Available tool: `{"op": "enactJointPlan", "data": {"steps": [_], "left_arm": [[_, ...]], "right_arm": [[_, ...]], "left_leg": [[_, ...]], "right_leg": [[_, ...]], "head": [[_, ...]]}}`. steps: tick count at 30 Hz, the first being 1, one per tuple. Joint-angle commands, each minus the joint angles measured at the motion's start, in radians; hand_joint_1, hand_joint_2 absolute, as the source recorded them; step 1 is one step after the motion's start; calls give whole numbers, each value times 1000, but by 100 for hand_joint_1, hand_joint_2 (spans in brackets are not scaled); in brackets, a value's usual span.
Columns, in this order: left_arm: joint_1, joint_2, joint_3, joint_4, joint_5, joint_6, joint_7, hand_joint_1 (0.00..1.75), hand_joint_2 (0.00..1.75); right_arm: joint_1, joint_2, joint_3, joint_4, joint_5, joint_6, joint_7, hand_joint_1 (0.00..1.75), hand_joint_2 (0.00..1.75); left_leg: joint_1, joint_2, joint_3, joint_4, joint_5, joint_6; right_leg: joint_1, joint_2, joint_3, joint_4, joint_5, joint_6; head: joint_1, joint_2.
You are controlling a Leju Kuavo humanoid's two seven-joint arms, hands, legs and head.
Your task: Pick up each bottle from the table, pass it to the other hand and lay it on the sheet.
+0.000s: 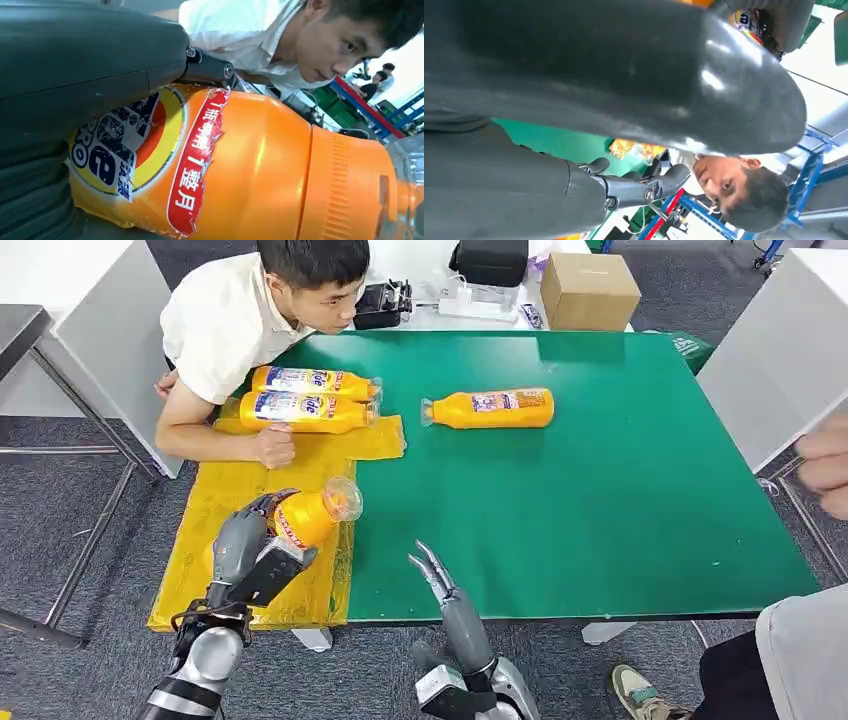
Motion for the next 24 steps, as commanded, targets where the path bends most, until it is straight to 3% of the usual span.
{"op": "enactJointPlan", "data": {"steps": [1, 3, 11, 12, 18, 19, 20, 23, 24], "left_arm": [[-198, 52, -148, 325, -144, -180, 43, 175, 175], [-300, 16, -188, 539, -190, -218, 28, 175, 175], [-501, -32, -225, 910, -252, -266, 71, 175, 175], [-511, -31, -229, 928, -258, -272, 76, 145, 175], [-504, -56, -253, 991, -284, -287, 73, 157, 175], [-498, -59, -250, 990, -279, -283, 68, 96, 175], [-491, -66, -242, 987, -271, -273, 64, 3, 175], [-483, -77, -211, 982, -239, -269, 59, 0, 175], [-483, -93, -149, 977, -168, -280, 33, 0, 175]], "right_arm": [[-39, -2, 0, 20, -2, 42, 1, 0, 0], [-60, 4, 17, 38, -11, 53, 1, 0, 0], [-107, 16, 62, 86, -55, 55, 1, 0, 0], [-110, 16, 64, 90, -60, 57, 1, 0, 0], [-116, 17, 72, 109, -85, 65, 1, 0, 0], [-116, 17, 73, 112, -87, 65, 1, 0, 0], [-117, 16, 75, 116, -88, 61, 1, 0, 0], [-118, 16, 78, 119, -96, 64, 1, 0, 0], [-116, 15, 75, 121, -106, 58, 1, 0, 0]], "left_leg": [[-1, -3, 4, -1, 1, -1], [-1, -5, 3, -1, 1, 0], [-1, -2, 7, -2, 3, -1], [0, -2, 7, -2, 3, -1], [-1, 3, 14, -3, 2, -1], [-1, 3, 14, -3, 2, -1], [-1, 3, 14, -3, 2, -1], [-1, 2, 15, -3, 3, -2], [-1, 2, 14, -2, 2, -2]], "right_leg": [[0, -4, 4, 0, -1, -1], [0, -5, 3, -1, -1, -1], [0, -3, 7, -1, 1, -1], [0, -2, 8, -1, 1, -1], [0, 2, 12, -1, 3, -4], [0, 2, 11, -1, 3, -4], [0, 2, 11, -1, 3, -4], [0, 0, 13, -1, 3, -4], [0, 1, 12, 0, 3, -4]], "head": [[0, 0], [0, 0], [0, 0], [0, 0], [0, 0], [0, 0], [0, 0], [0, 0], [0, 0]]}}
